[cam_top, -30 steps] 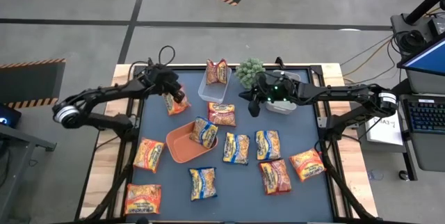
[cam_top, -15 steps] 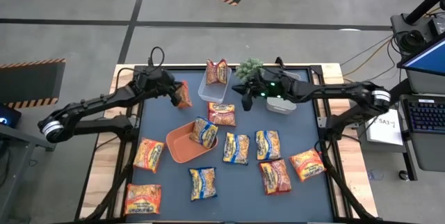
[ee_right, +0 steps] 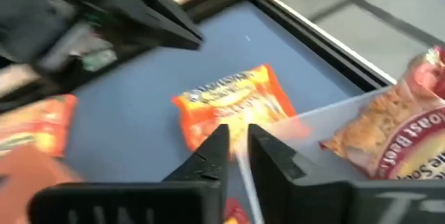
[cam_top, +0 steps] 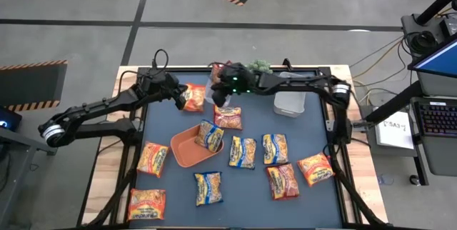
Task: Sort Maruchan noodles
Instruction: Put the orange noodle pack into the gray bin
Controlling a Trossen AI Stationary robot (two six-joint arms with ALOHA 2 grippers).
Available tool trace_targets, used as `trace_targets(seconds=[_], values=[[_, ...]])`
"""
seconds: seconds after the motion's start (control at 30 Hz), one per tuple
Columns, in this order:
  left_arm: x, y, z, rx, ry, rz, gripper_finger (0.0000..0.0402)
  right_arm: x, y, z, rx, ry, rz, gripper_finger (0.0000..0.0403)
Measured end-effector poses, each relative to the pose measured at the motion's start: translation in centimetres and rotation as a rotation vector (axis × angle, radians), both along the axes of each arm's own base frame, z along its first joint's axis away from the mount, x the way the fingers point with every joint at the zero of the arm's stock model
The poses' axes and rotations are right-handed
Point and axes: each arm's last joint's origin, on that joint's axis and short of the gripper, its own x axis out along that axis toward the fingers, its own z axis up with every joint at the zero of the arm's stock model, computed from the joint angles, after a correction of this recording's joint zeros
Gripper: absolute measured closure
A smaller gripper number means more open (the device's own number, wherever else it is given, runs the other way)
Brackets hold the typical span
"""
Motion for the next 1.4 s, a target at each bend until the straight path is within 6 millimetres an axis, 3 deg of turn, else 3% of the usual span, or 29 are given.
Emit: trace_targets(seconds=[0.27,0.5,0.63,0.8,1.07,1.2,1.4], values=[[-0.5,-0.4,-1.3,-0.138,0.077,0.029,0.0401,1.3,-0.8,-0.3,0.024,0.143,-0.031,0.0251],[-0.4,-0.3,-3.0,-0.32,0.037,0.158,0.039,0.9,-0.3,0.3,0.002,0.17,-0.001,0.0207],[-0.4,-0.3,-3.9,-0.372,0.051,0.19,0.0351,0.8,0.3,0.1,0.009,0.21,0.021,0.0209],[-0.4,-0.5,-4.4,-0.445,0.035,0.173,0.0273,0.3,1.0,-0.2,0.016,0.283,0.046,0.0226],[-0.8,-0.8,-6.0,-0.51,0.054,0.253,0.0154,-1.5,2.0,1.7,-0.012,0.307,0.08,0.0239],[-0.8,-0.7,-6.4,-0.483,0.028,0.288,0.0128,-2.0,2.3,2.0,-0.02,0.305,0.081,0.0238],[-0.9,-0.8,-7.7,-0.502,0.032,0.3,0.0132,-2.3,2.6,1.2,-0.01,0.329,0.083,0.0245]])
